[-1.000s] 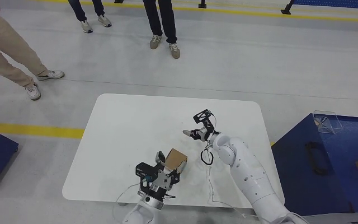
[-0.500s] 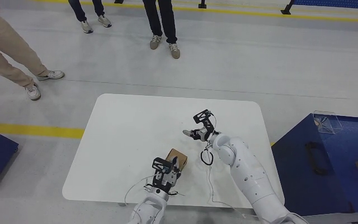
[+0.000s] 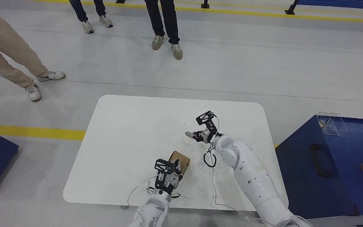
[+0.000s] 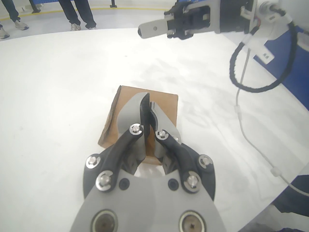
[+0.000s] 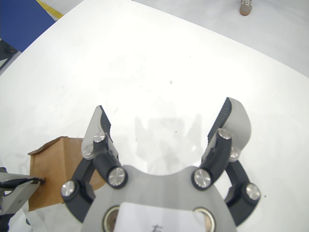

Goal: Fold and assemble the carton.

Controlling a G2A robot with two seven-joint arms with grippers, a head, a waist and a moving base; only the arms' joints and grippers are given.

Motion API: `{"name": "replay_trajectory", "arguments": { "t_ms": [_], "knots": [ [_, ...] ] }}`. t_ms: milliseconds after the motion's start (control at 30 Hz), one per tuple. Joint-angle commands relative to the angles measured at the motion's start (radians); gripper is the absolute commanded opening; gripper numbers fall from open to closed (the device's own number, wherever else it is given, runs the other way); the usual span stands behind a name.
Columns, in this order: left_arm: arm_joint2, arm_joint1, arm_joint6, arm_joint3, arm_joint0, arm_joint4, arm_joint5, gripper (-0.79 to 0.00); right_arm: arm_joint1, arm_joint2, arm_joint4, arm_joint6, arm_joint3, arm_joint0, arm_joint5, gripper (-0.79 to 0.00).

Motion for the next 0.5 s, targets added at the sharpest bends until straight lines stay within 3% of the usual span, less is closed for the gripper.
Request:
{"name": "replay_trajectory", "arguments": {
  "t_ms": [0,67,233,433,467],
  "knots": [
    [0.0,-0.002,0.044,-0.017,0.005,-0.037,-0.014,-0.785,0.0,0.0,0.0,0.0,0.0,0.0,0.0,0.0],
    [-0.004,-0.003,0.076,-0.018,0.013,-0.061,-0.031,-0.785,0.0,0.0,0.0,0.0,0.0,0.0,0.0,0.0],
    [0.001,-0.004,0.034,0.023,0.0,-0.038,-0.009,-0.785,0.0,0.0,0.0,0.0,0.0,0.0,0.0,0.0],
    [-0.021,0.001,0.304,-0.083,0.063,-0.097,-0.089,-0.785,0.0,0.0,0.0,0.0,0.0,0.0,0.0,0.0],
    [-0.029,0.003,0.358,-0.107,0.084,-0.115,-0.106,-0.169,0.0,0.0,0.0,0.0,0.0,0.0,0.0,0.0]
  ]
}}
